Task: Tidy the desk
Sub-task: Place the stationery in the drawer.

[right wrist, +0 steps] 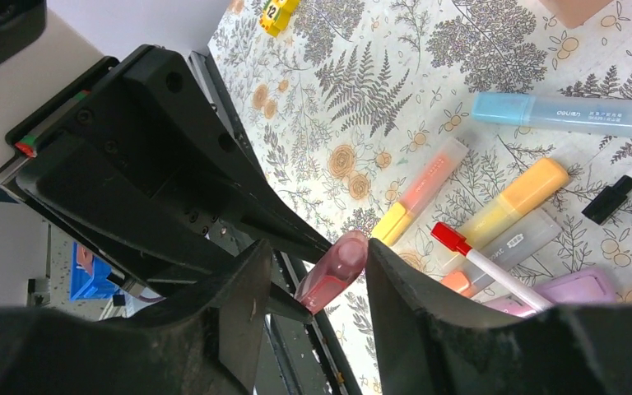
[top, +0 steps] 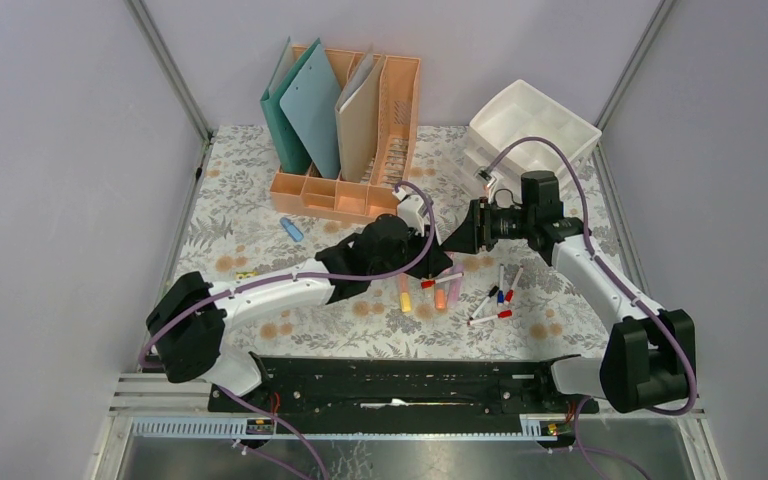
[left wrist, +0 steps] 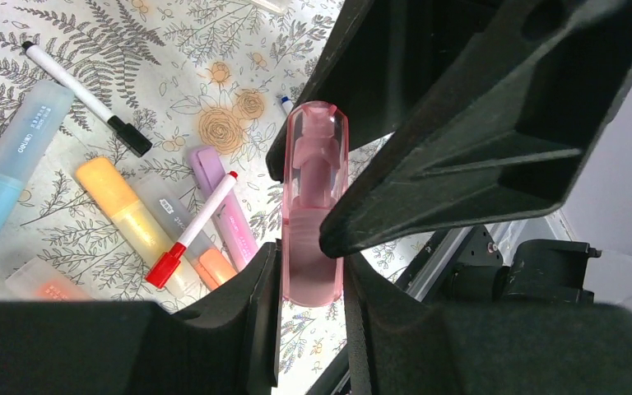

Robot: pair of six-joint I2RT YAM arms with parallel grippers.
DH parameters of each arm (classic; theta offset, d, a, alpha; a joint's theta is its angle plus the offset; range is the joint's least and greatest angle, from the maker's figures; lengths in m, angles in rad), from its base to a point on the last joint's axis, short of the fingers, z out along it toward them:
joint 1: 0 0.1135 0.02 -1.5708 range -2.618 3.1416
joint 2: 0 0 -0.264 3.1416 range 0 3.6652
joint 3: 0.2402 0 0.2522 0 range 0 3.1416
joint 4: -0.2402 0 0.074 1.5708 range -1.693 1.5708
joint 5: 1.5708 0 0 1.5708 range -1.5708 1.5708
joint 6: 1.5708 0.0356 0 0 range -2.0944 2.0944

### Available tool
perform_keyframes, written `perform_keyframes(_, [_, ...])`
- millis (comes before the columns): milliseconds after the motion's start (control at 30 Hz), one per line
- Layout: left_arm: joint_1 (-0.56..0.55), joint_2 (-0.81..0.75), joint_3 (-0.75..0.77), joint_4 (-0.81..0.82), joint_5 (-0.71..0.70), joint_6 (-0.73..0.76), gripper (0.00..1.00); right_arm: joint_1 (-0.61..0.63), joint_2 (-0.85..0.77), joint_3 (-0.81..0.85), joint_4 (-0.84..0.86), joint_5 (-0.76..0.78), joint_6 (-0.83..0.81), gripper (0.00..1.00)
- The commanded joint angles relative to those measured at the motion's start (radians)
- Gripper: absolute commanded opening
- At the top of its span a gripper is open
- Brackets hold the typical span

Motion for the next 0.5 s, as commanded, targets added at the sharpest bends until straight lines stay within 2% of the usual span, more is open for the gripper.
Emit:
perform_keyframes(0, [-0.005,-0.005,0.04,0.038,-0.018,0.02,0.0,0.011,0.01,0.025,0.013,0.002,-0.006,0.51])
perform_keyframes(133, [-0.005,-0.007,0.04,0.037,-0.018,0.022,0.0,0.011,0.017,0.026,0.021,-0.004,-0.001,0.31])
perform_keyframes(267, [-0.005,-0.006,0.047,0.037,-0.023,0.024,0.03,0.011,0.023,0.03,0.027,-0.031,-0.006,0.0])
perform_keyframes(300, [-0.005,-0.006,0.049,0.034,-0.028,0.024,0.06,0.011,0.022,0.033,0.026,-0.037,-0.009,0.0])
perform_keyframes(333, [-0.005,-0.007,0.053,0.025,-0.037,0.023,0.13,0.011,0.021,0.036,0.022,-0.042,-0.016,0.0])
perform_keyframes(367, [-0.005,-0.008,0.057,0.013,-0.039,0.023,0.27,0.011,0.02,0.041,0.013,-0.042,-0.03,0.0])
perform_keyframes(400, [-0.006,-0.011,0.062,-0.001,-0.068,0.028,0.83,0.011,0.02,0.049,-0.008,-0.04,-0.047,0.0])
perform_keyframes(433, [-0.005,-0.014,0.065,-0.014,-0.081,0.036,0.97,0.01,0.019,0.058,-0.029,-0.035,-0.07,0.0])
perform_keyframes(467, [-0.005,-0.021,0.065,-0.025,-0.094,0.044,0.99,0.009,0.019,0.07,-0.054,-0.03,-0.093,0.0])
